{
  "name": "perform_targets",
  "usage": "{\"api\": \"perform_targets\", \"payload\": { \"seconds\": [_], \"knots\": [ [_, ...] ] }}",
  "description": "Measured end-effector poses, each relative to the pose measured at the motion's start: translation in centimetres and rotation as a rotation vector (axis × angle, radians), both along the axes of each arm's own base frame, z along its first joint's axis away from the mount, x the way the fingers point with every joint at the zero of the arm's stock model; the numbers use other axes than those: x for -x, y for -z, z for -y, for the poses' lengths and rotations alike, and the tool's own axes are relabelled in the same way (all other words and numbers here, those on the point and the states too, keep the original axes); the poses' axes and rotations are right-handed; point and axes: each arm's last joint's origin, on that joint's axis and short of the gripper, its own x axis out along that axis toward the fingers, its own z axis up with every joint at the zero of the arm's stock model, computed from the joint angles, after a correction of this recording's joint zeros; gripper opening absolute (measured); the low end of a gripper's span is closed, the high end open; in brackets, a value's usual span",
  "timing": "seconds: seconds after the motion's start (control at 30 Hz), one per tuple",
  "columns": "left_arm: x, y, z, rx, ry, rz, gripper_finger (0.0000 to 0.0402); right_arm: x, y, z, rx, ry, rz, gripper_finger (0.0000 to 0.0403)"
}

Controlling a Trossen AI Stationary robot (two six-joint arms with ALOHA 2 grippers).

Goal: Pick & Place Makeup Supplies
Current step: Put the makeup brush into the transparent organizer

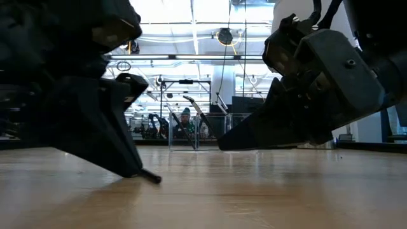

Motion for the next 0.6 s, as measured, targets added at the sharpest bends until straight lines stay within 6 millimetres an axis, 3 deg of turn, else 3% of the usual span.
{"api": "perform_targets", "payload": {
  "seconds": [0.4, 0.6],
  "knots": [
    [-1.5, 0.1, -2.7, -0.008, -0.058, -0.009, 0.0031, 0.0, 0.0, 0.0, 0.031, 0.006, 0.003, 0.0022],
    [-1.3, -0.1, -2.3, -0.027, -0.006, -0.01, 0.0031, -0.1, -0.2, 0.0, 0.084, -0.008, 0.016, 0.0022]
  ]
}}
